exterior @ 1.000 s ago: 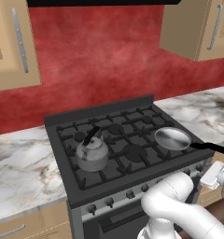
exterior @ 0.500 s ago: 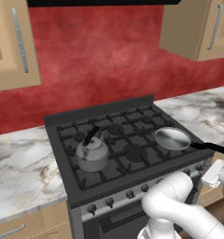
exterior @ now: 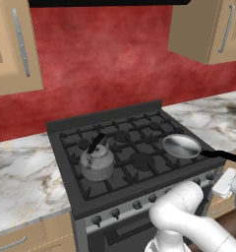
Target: Pick the pan from the cabinet and place it on the stove. Then turn on the stove burner for the pan.
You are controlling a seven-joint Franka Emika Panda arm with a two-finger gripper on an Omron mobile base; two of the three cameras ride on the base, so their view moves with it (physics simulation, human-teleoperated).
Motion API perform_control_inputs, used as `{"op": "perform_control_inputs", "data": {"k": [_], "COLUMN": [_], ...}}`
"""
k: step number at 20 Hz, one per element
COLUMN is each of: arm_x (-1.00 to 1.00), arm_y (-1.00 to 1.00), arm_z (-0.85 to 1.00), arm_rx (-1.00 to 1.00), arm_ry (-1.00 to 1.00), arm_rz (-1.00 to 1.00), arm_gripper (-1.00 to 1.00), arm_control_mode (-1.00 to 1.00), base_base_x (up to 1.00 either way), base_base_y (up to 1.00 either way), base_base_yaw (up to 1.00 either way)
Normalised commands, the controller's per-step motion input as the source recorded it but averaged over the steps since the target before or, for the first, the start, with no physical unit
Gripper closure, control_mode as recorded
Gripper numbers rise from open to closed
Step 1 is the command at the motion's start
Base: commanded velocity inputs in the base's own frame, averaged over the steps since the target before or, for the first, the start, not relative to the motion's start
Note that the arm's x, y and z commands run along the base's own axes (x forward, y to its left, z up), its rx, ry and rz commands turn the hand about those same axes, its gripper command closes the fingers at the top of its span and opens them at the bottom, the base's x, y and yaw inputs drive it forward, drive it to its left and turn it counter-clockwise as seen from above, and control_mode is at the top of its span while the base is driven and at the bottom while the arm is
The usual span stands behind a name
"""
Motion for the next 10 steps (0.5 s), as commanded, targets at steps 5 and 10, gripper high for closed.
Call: {"op": "perform_control_inputs", "data": {"k": [5, 10], "arm_x": [0.0, 0.06], "arm_y": [0.17, 0.11], "arm_z": [-0.2, -0.11], "arm_rx": [0.0, 0.0], "arm_ry": [0.0, 0.0], "arm_rz": [0.0, 0.0], "arm_gripper": [-1.0, -1.0], "arm_control_mode": [-1.0, -1.0], "base_base_x": [0.0, 0.0], "base_base_y": [0.0, 0.0], "base_base_yaw": [0.0, 0.0]}}
